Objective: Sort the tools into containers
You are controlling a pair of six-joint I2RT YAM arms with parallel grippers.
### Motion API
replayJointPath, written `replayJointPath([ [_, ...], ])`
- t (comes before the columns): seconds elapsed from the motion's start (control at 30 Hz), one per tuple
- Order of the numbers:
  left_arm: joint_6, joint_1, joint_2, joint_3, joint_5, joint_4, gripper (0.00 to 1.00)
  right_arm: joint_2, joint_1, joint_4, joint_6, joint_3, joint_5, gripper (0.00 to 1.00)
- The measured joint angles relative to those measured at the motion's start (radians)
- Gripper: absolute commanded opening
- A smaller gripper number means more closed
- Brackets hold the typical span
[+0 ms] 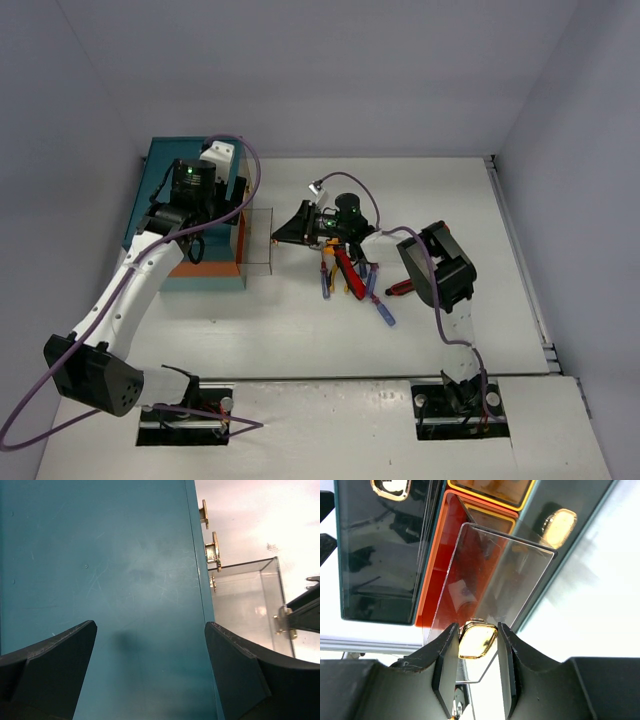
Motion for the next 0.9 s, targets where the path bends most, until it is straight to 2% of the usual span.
replayJointPath([
  [0.17, 0.0, 0.0, 0.0, 0.0, 0.0, 0.0, 0.89, -0.015, -0.026, -0.001, -0.008, -0.024, -0.027, 0.03],
  [0.27, 0.0, 0.0, 0.0, 0.0, 0.0, 0.0, 0.89, -0.022, -0.034, -0.006, -0.015, -0.03, -0.036, 0.1],
  [0.3, 0.0, 0.0, 0.0, 0.0, 0.0, 0.0, 0.89, -0.024, -0.035, -0.011, -0.021, -0.03, -0.038, 0.16],
  [0.37, 0.0, 0.0, 0.0, 0.0, 0.0, 0.0, 0.89, -0.028, -0.037, -0.019, -0.028, -0.03, -0.039, 0.35],
  [0.5, 0.0, 0.0, -0.001, 0.0, 0.0, 0.0, 0.89, -0.042, -0.043, -0.073, -0.075, -0.03, -0.036, 0.5],
  [0.73, 0.001, 0.0, -0.01, 0.015, 0.007, -0.036, 0.89, -0.118, -0.086, -0.299, -0.242, -0.024, 0.015, 0.63],
  [0.9, -0.005, 0.0, -0.021, 0.059, 0.028, -0.065, 0.89, -0.21, -0.152, -0.534, -0.431, 0.012, 0.112, 0.63],
])
